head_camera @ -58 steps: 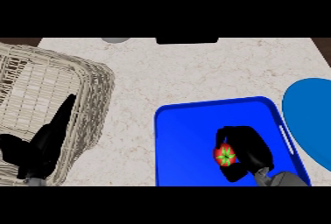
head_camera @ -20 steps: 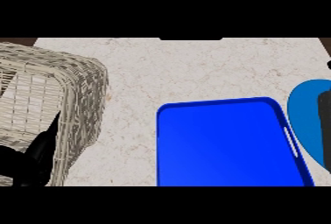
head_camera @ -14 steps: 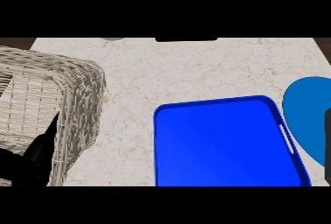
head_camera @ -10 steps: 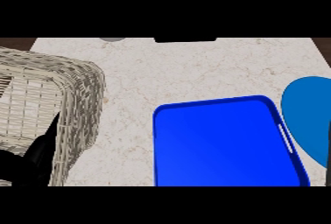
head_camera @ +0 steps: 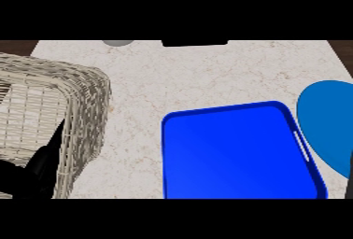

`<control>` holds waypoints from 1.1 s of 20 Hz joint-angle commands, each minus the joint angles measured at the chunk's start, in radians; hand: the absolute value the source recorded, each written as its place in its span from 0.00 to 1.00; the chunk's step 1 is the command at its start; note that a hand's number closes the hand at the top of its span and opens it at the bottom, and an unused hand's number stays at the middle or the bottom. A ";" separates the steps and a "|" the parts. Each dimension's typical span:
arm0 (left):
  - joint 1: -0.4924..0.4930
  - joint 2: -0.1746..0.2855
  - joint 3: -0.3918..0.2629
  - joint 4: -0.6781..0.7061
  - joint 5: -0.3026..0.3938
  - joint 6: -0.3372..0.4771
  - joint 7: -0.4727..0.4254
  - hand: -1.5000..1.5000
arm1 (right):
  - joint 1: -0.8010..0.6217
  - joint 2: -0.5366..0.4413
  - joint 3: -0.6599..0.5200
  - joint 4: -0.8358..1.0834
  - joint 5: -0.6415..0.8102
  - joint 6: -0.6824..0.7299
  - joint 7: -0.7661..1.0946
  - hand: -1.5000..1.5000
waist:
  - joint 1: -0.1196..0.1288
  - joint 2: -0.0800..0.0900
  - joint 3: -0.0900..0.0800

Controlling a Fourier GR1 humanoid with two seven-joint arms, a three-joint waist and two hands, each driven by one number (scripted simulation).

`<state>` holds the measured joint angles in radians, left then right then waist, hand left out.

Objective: Pick the tomato from the tray and place it in the plate

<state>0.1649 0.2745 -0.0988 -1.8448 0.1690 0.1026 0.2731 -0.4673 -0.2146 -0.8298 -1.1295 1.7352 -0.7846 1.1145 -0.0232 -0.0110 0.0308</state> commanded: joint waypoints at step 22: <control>0.020 -0.120 -0.045 0.152 -0.034 0.029 0.036 0.50 | 0.160 0.104 0.087 -0.178 -0.723 -0.416 -0.433 0.00 | -0.033 0.005 -0.031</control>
<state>0.1766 0.2364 -0.0874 -1.8481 0.1343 0.0998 0.2814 -0.3542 -0.1537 -0.7970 -1.2018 1.1082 -1.1490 0.7010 -0.0374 -0.0276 0.0292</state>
